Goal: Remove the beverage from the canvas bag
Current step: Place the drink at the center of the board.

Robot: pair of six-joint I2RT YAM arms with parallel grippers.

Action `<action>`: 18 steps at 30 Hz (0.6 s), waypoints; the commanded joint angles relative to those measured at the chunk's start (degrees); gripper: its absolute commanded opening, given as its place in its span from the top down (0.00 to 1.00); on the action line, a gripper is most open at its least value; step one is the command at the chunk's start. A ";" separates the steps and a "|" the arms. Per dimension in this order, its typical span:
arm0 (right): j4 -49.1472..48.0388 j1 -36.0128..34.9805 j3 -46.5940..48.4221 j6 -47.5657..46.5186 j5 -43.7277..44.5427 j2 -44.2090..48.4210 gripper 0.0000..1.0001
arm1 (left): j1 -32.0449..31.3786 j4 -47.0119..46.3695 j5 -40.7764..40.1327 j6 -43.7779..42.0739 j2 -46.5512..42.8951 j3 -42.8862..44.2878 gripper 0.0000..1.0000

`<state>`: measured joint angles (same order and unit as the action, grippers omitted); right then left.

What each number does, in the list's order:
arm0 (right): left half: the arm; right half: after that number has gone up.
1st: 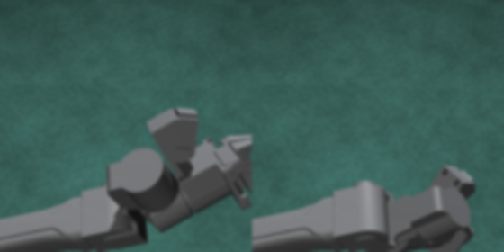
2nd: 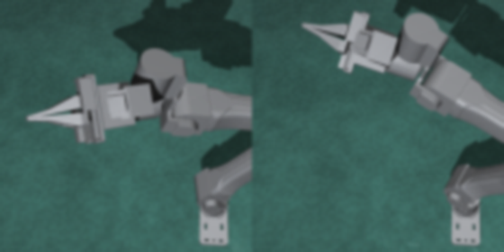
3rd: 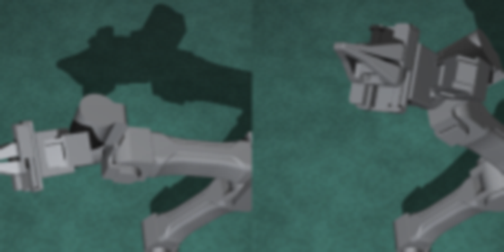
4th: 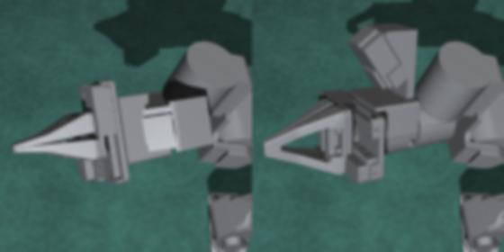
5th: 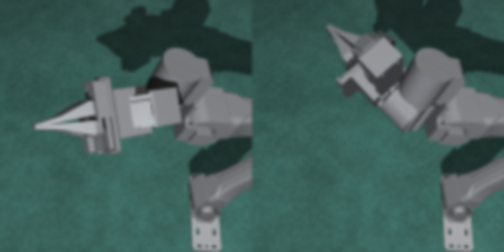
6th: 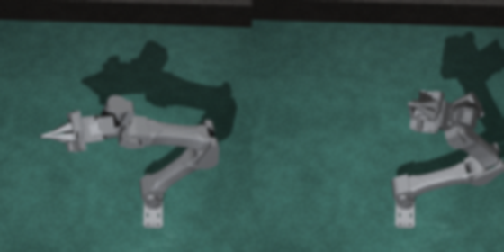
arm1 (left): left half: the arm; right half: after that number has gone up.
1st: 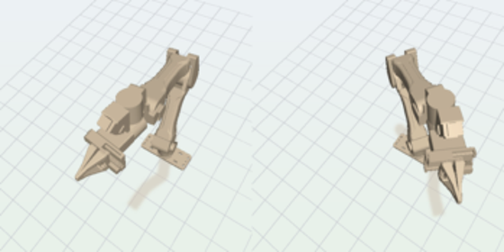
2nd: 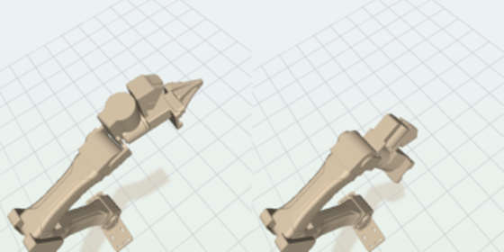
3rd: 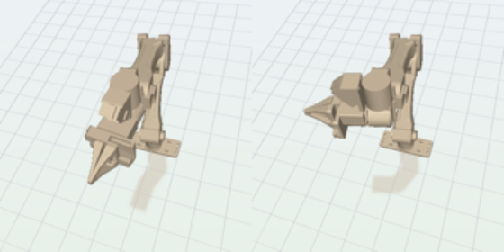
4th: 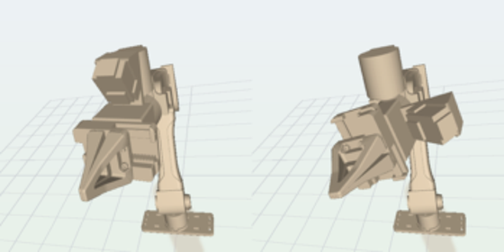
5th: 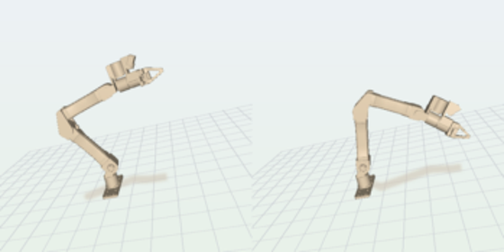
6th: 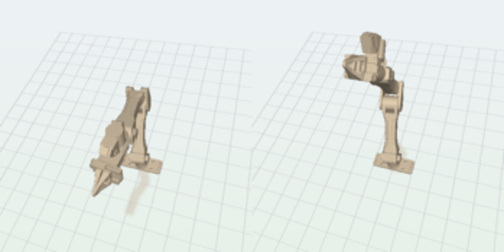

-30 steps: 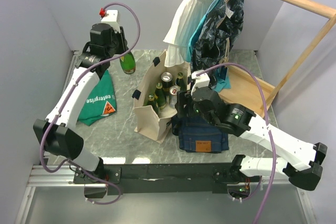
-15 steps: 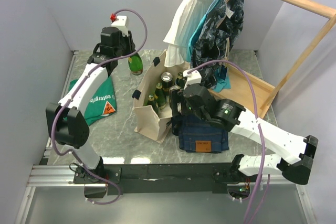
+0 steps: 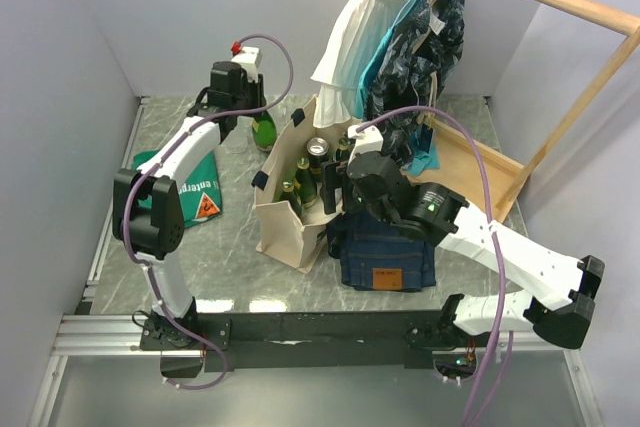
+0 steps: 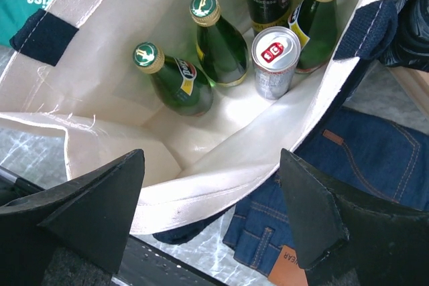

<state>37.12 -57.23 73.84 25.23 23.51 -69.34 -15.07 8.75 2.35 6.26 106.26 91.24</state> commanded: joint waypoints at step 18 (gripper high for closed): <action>-0.12 -0.25 2.09 1.05 1.45 -0.88 0.12 | 0.57 -12.89 -1.47 -2.66 1.58 7.72 0.99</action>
<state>37.32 -57.23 73.84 25.89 23.55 -70.32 -14.74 6.20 1.72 4.08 109.03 93.62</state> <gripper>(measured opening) 0.876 0.362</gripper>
